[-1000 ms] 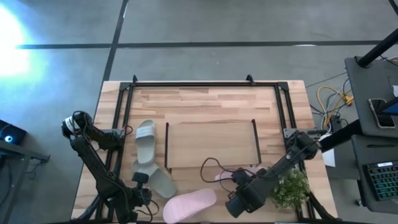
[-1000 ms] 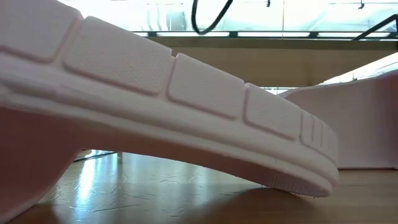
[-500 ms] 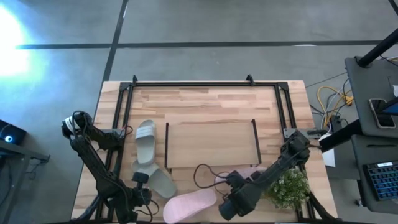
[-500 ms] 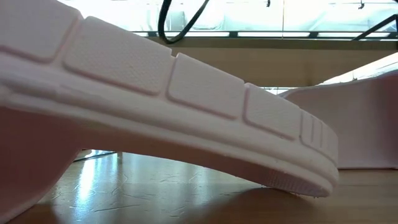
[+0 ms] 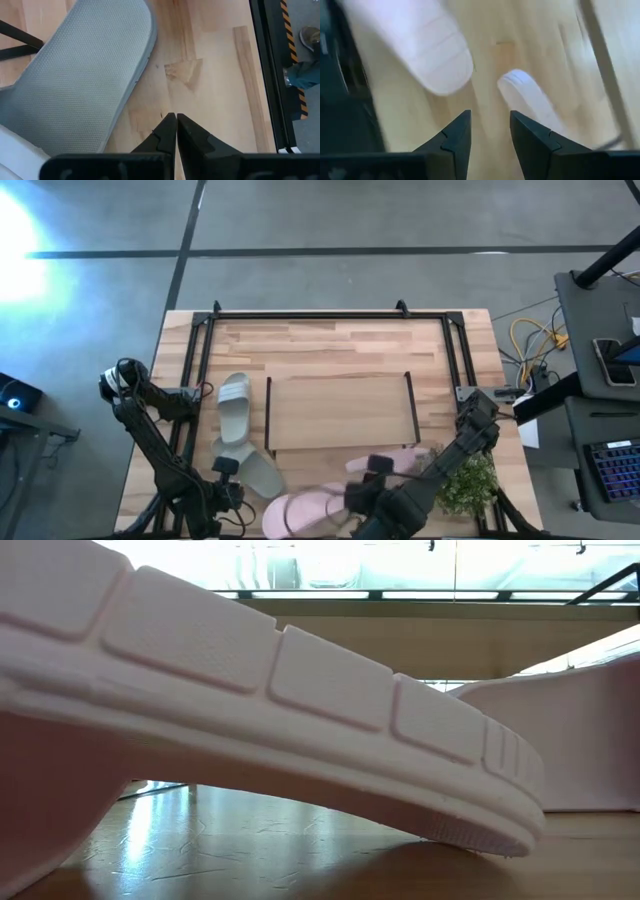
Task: Pick and place slides into the shelf
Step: Put the right pink slide on the shelf
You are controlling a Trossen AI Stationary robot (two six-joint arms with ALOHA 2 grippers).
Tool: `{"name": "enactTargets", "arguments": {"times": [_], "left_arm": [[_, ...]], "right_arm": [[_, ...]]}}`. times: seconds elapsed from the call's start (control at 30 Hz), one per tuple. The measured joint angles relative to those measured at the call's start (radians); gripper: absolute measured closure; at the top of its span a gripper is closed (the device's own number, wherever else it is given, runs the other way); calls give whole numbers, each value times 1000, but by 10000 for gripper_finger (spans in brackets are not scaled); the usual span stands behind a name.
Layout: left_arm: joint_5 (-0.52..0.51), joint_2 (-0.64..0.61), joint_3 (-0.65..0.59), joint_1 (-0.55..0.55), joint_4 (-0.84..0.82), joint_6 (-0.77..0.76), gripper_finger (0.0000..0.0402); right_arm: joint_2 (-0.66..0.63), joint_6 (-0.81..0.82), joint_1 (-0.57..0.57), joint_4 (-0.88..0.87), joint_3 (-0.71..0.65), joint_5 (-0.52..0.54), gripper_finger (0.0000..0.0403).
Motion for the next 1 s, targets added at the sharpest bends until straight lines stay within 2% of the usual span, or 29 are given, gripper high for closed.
{"name": "enactTargets", "arguments": {"times": [0.07, 0.17, 0.33, 0.6, 0.73, 1.0], "left_arm": [[0, 0, 0, 0, 1, 0, 402], [0, 0, 0, 0, 1, 0, 402], [-26, 0, 0, -1, 1, -2, 402], [-150, 0, 0, 0, 1, -4, 402], [-163, 0, 0, 0, 0, -4, 402], [-163, 0, 0, -1, 0, -4, 402]], "right_arm": [[11, -113, 0, -21, -4, -21, 275], [23, -169, -4, -56, -20, -62, 275], [34, -271, -14, -75, -47, -35, 271], [33, -352, -84, -33, -56, -28, 205], [33, -355, -107, 29, -86, -29, 174], [33, -435, -106, 83, -206, -29, 165]]}}
